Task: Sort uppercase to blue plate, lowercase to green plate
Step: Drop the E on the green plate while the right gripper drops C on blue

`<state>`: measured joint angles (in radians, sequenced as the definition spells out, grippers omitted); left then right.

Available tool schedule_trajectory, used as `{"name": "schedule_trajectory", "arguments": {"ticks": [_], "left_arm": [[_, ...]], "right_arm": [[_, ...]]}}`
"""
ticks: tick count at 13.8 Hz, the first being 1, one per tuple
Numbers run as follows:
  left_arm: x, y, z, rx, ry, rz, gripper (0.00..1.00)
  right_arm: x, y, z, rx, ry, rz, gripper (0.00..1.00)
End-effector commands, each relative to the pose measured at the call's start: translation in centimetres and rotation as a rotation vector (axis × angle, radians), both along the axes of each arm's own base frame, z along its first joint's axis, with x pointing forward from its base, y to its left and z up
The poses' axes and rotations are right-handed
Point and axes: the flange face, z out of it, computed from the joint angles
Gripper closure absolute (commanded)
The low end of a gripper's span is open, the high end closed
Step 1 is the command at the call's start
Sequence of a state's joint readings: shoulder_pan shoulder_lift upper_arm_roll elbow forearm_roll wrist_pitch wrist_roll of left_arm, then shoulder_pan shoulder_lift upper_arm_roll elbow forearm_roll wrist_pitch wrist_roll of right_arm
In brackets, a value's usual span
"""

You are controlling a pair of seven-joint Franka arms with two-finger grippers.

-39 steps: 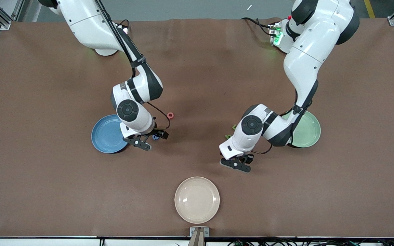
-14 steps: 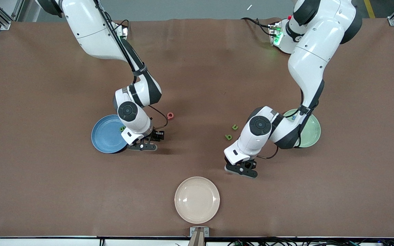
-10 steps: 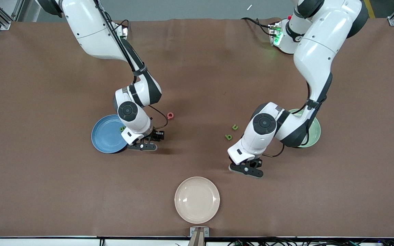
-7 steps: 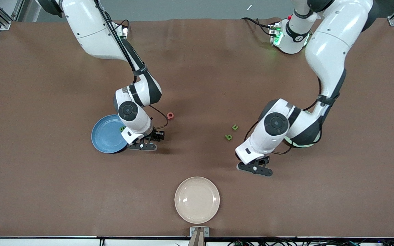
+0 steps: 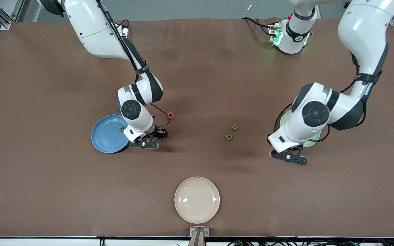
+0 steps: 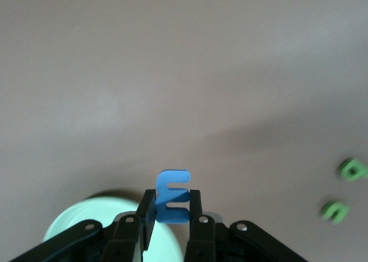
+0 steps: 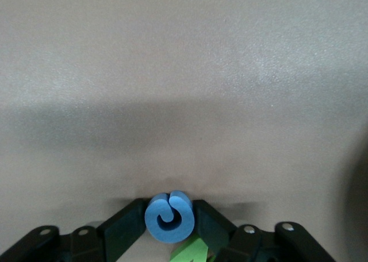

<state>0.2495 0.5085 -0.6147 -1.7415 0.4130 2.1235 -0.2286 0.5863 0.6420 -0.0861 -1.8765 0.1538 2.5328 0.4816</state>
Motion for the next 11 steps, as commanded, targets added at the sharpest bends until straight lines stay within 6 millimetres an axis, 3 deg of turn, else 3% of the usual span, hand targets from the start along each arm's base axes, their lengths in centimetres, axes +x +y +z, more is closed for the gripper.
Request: {"name": "schedule_trajectory", "arguments": {"ticks": [1,3,8,11], "left_arm": [[-3.8,4.9,0.4,0.064,0.035,-0.074,0.92],[-5.6,8.2,-0.2,0.086,0.074,-0.102,0.92],[-9.2,14.8,-3.4,0.066,0.153,-0.167,0.92],[-10.5,15.7,-5.7,0.018,0.116,-0.197,0.92]], "right_arm": [[-1.1,-0.7,-0.5,-0.019,0.043,-0.014,1.0],[0.0,-2.3,1.9,-0.023,0.066,-0.023,1.0],[3.0,-9.7,9.7,-0.003,0.156,0.063,1.0],[4.3,-16.1,10.2,0.014,0.176,0.108,1.0]]}}
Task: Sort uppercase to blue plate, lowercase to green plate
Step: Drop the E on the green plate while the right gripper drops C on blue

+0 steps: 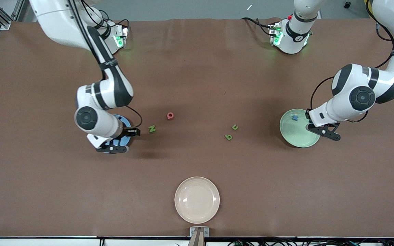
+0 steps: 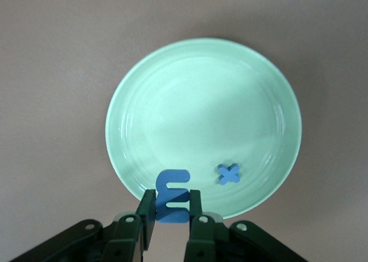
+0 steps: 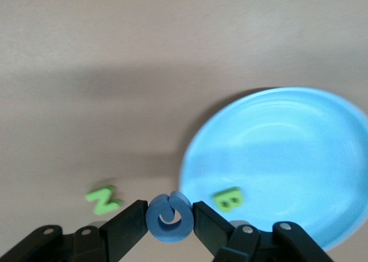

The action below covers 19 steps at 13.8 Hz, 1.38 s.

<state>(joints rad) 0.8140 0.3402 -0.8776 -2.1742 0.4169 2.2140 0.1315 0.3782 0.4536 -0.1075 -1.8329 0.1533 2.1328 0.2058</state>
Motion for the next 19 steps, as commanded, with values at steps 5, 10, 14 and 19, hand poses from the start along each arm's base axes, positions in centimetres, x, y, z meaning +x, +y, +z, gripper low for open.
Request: {"name": "schedule_trajectory", "arguments": {"ticks": [5,10,14,19], "left_arm": [[-2.8,0.1,-4.5,-0.032,-0.104,-0.109,0.92],[-3.3,0.9,-7.3,-0.036,-0.124,-0.123,0.92],[-3.6,1.6,-8.5,-0.031,-0.114,-0.142,0.88],[-2.4,1.7,-7.4,-0.018,-0.139,-0.147,0.11]], "right_arm": [[-2.3,-11.1,-6.0,0.012,-0.011,0.067,1.0],[-4.8,-10.7,-8.9,0.007,-0.032,0.052,1.0],[-6.2,-9.9,-9.7,0.004,-0.004,0.04,0.99],[-7.0,-7.0,-9.2,0.006,0.007,0.016,0.89]]}}
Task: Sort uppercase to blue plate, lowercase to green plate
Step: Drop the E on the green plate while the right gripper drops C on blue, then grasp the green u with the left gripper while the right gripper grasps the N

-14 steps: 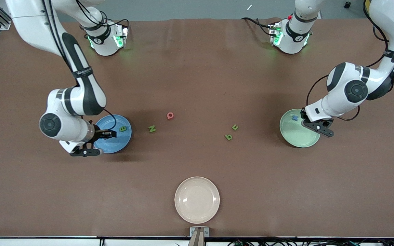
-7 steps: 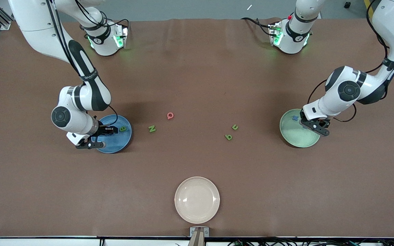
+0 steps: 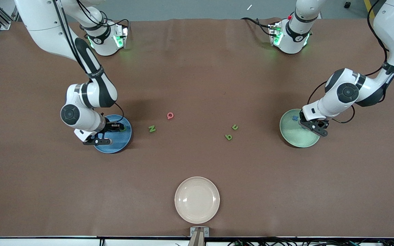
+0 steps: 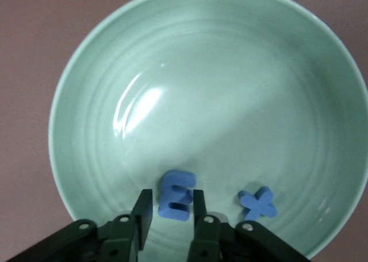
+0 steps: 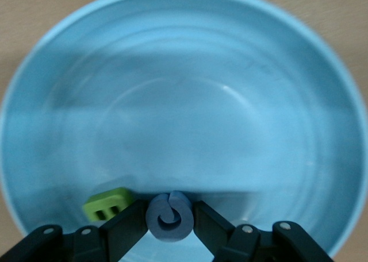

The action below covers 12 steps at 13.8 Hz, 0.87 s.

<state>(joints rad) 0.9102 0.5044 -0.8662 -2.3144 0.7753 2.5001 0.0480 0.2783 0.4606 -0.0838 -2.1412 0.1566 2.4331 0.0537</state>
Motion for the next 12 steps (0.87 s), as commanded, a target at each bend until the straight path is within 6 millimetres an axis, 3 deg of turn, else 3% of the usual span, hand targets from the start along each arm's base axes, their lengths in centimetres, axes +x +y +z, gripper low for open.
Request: {"name": "schedule_trajectory", "arguments": {"ticks": [1,3,4,5,8,10,12], "left_arm": [[1.2,-1.0,1.6,0.009,-0.044,-0.02,0.05],[2.6,-4.1,4.4,0.005,-0.068,-0.009,0.01],[3.5,-6.2,6.3,-0.001,-0.067,0.055,0.01],[4.2,-8.3,7.6,-0.009,-0.06,0.102,0.01],[4.4,-16.1,9.4,-0.05,-0.047,0.197,0.01],[4.4,-21.0,8.8,-0.115,-0.019,0.315,0.01],[4.4,-25.4,7.4,-0.135,0.005,0.467,0.01]], "right_arm": [[-0.7,-0.1,1.1,0.01,-0.004,-0.017,0.87],[-0.6,-0.4,1.2,0.011,-0.006,-0.02,0.87],[-0.5,-0.5,1.4,0.011,-0.006,-0.018,0.67],[-0.2,-0.5,2.1,0.015,0.006,-0.011,0.01],[2.1,-0.1,6.6,0.028,0.075,-0.02,0.0],[3.2,0.5,9.7,0.028,0.083,-0.064,0.0],[3.1,2.9,10.9,0.019,0.067,-0.134,0.0]]}}
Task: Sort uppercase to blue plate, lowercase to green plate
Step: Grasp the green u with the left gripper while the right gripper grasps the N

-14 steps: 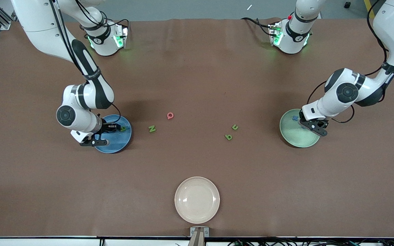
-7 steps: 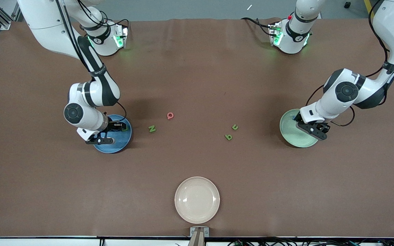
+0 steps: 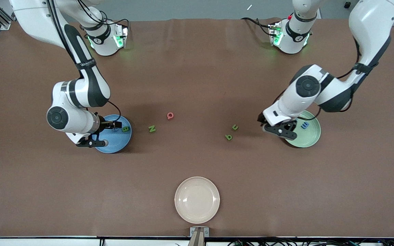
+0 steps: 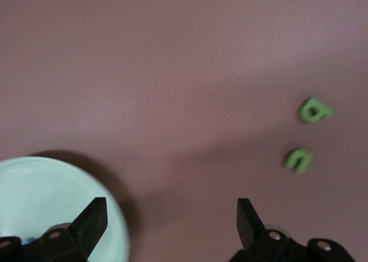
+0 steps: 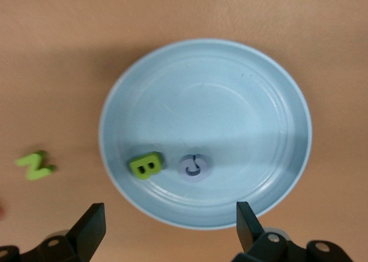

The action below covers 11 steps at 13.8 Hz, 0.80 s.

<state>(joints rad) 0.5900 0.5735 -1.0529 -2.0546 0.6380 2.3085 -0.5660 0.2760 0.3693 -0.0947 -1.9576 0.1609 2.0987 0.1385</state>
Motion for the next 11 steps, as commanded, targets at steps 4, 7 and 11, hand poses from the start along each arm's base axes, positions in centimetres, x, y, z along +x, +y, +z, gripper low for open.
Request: {"name": "schedule_trajectory", "arguments": {"ticks": [4,7,11], "left_arm": [[-0.4,-9.6,-5.0,0.047,0.035,0.265,0.01],[-1.2,-12.1,-7.0,0.059,0.043,0.317,0.01],[-2.2,-12.4,-8.7,0.075,0.066,0.303,0.14]], "right_arm": [[-1.5,9.5,1.3,-0.013,-0.066,-0.165,0.0],[-2.2,13.3,-1.2,-0.011,-0.124,-0.149,0.0],[-2.9,15.9,-5.8,-0.016,-0.176,-0.078,0.0]]}}
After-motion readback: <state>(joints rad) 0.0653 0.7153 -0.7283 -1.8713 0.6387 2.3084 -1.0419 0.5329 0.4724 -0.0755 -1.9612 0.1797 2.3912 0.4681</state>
